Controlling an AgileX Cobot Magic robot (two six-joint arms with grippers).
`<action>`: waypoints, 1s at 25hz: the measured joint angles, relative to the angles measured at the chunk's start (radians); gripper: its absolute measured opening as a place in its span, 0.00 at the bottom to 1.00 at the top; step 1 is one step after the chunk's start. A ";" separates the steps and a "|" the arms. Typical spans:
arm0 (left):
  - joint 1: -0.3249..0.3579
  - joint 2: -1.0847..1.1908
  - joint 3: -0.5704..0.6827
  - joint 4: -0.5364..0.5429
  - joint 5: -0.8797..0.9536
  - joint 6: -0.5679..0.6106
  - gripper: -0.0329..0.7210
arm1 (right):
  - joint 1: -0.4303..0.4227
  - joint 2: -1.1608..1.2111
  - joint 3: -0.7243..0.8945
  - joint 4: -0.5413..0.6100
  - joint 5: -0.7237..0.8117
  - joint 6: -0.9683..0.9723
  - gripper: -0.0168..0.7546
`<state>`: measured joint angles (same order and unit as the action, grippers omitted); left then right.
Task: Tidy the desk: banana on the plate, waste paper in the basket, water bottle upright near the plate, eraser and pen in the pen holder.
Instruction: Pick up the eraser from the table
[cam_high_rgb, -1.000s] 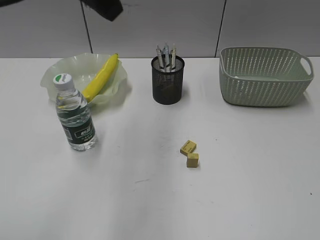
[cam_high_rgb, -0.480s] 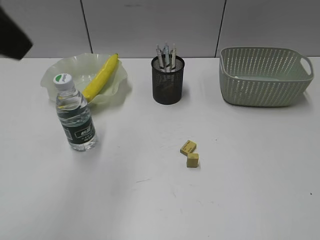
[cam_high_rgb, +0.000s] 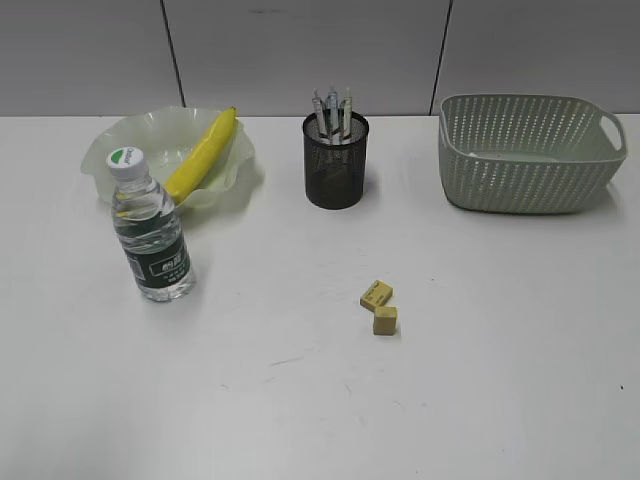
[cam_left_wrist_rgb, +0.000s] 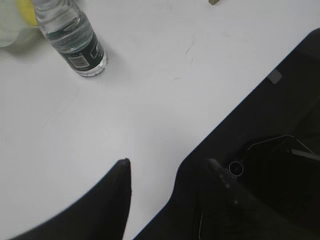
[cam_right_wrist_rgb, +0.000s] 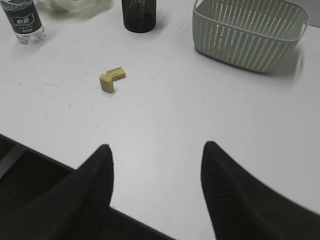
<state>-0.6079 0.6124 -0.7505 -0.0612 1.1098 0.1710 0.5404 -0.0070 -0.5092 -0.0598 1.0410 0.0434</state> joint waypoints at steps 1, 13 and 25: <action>0.000 -0.053 0.032 0.000 -0.004 0.000 0.50 | 0.000 0.000 0.000 0.000 0.000 0.000 0.60; 0.000 -0.600 0.209 0.010 -0.042 -0.045 0.48 | 0.001 0.194 -0.043 0.001 -0.105 -0.034 0.60; 0.000 -0.619 0.211 0.044 -0.047 -0.087 0.48 | 0.001 0.945 -0.335 0.157 -0.191 -0.379 0.60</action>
<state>-0.6079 -0.0065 -0.5391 -0.0172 1.0625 0.0839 0.5415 0.9383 -0.8438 0.0969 0.8504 -0.3359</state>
